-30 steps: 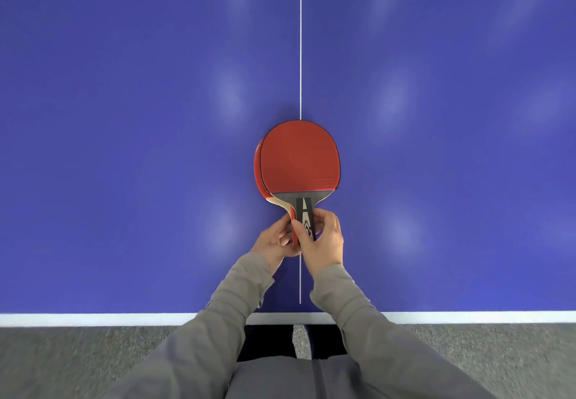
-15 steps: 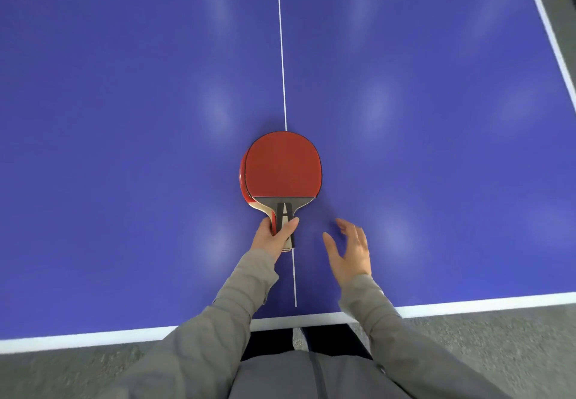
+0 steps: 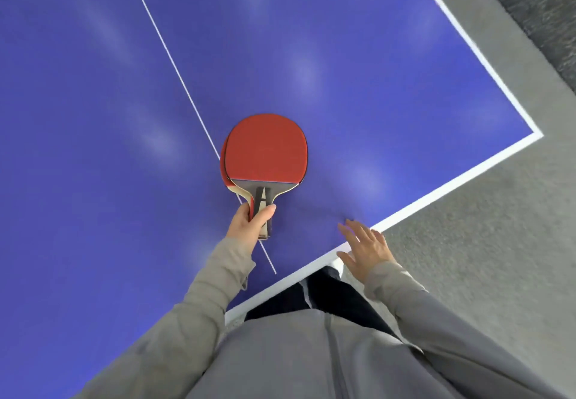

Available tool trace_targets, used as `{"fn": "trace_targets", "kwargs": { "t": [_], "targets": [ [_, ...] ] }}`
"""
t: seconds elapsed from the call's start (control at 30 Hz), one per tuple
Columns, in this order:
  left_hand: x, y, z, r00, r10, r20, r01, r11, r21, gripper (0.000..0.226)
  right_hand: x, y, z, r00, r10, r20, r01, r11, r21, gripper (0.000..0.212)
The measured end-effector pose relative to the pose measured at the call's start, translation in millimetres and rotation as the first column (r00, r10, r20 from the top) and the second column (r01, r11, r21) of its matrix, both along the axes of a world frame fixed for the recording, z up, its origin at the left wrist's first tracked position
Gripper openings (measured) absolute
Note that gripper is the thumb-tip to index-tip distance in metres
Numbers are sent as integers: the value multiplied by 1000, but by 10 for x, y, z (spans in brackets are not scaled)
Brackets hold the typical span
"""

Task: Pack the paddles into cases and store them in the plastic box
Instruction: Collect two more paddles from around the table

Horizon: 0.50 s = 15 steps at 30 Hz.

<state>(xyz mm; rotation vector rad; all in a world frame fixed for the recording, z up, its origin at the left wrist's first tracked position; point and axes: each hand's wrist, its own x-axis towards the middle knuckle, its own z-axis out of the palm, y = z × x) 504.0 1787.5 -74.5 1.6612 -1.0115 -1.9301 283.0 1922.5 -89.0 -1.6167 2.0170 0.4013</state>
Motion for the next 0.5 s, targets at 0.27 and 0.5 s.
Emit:
{"fn": "trace_targets", "kwargs": {
  "t": [0.27,0.5],
  "targets": [
    [-880,392,300,973,-229,-12,228,973,-29,48,-488,1077,-52,923,-383,24,382,923,45,60],
    [-1984,1300,444,945,-321,-62,320,947,-29,21,-1070,2315,-277,839,-540,65,516,829,217,54]
  ]
}}
